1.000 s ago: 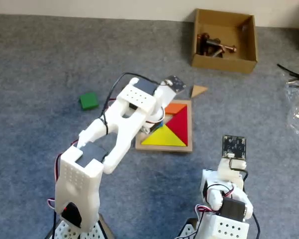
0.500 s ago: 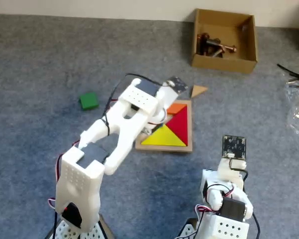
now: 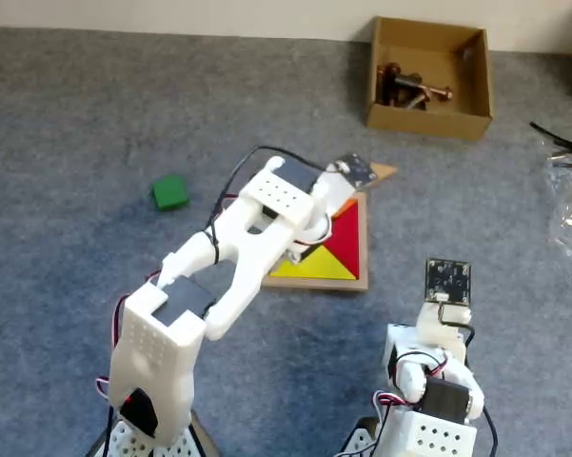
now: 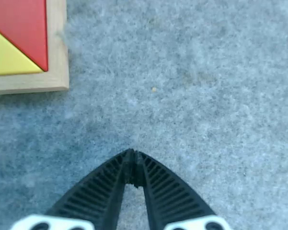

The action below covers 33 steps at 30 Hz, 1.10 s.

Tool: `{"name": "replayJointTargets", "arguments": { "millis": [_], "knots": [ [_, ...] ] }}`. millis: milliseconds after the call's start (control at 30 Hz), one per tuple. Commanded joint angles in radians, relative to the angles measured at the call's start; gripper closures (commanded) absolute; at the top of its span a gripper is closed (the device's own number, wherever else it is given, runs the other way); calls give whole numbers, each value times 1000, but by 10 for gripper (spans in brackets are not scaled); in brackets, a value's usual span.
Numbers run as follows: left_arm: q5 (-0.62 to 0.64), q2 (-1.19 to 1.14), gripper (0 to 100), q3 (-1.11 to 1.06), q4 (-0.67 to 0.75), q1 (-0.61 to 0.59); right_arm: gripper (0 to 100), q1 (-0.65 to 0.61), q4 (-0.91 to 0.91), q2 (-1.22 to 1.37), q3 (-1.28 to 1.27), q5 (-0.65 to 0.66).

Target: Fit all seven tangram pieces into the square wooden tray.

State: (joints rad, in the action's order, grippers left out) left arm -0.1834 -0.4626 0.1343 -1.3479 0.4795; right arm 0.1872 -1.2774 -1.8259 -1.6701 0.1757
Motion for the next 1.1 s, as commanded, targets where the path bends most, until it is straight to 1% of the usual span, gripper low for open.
{"name": "replayJointTargets", "arguments": {
  "millis": [0,867,1067],
  "knots": [
    [-5,71,995,15,15,21,989,13,30,-10,-110,-8],
    [-8,67,995,35,8,12,989,13,30,-10,-110,-8],
    [-8,67,995,35,11,-27,989,13,30,-10,-110,-8]
  ]
}}
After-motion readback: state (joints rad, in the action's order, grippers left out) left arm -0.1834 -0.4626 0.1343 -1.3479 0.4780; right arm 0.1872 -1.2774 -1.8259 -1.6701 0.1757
